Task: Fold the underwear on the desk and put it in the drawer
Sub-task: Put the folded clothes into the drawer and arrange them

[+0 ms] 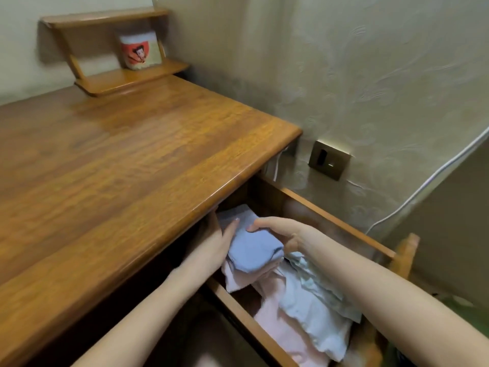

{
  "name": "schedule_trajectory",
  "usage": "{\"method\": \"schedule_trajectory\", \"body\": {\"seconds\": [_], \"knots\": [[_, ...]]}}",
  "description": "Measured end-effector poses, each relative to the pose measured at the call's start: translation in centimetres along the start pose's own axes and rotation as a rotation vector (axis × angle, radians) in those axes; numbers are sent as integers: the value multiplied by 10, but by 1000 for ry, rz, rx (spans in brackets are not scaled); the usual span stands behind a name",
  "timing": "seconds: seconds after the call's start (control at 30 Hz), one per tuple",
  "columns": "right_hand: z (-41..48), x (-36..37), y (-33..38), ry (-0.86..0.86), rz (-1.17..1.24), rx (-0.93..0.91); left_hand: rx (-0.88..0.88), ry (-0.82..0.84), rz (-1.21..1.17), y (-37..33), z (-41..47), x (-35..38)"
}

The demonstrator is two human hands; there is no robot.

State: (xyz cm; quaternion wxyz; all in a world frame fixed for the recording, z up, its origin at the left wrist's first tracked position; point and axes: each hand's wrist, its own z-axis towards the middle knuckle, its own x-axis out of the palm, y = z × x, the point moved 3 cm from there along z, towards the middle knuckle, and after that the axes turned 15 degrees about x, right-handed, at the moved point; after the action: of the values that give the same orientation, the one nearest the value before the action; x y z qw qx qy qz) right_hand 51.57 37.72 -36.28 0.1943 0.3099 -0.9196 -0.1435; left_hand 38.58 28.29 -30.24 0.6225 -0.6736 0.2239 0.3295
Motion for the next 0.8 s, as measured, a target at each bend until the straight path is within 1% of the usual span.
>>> {"method": "schedule_trajectory", "body": {"seconds": [0.07, 0.1, 0.17, 0.23, 0.3, 0.33, 0.43, 0.53, 0.6, 0.67, 0.77, 0.8], "knots": [[4, 11, -4, 25, -193, 26, 6, 35, 193, 18, 1, 11], [10, 16, -7, 0, -315, 15, 24, 64, 295, 23, 1, 15], [25, 25, -13, -153, -531, -66, 65, 104, 444, 27, 2, 20], [36, 29, -16, -277, -630, -146, 110, 95, 563, 24, 1, 20], [37, 32, -16, -342, -644, -228, 164, 66, 646, 16, 1, 20], [36, 33, -18, -350, -638, -243, 175, 87, 648, 11, 2, 21], [30, 32, -21, -295, -533, -256, 142, 280, 602, 6, 4, 27], [23, 28, -24, -223, -408, -228, 136, 453, 672, 4, 3, 34], [18, 27, -25, -185, -380, -225, 115, 511, 727, 1, 0, 39], [16, 27, -26, -178, -371, -248, 93, 500, 812, -5, -1, 44], [14, 28, -18, -143, -289, -328, 34, 396, 909, -12, 1, 43], [14, 29, -16, -133, -276, -330, 24, 371, 931, -12, 2, 41]]}}
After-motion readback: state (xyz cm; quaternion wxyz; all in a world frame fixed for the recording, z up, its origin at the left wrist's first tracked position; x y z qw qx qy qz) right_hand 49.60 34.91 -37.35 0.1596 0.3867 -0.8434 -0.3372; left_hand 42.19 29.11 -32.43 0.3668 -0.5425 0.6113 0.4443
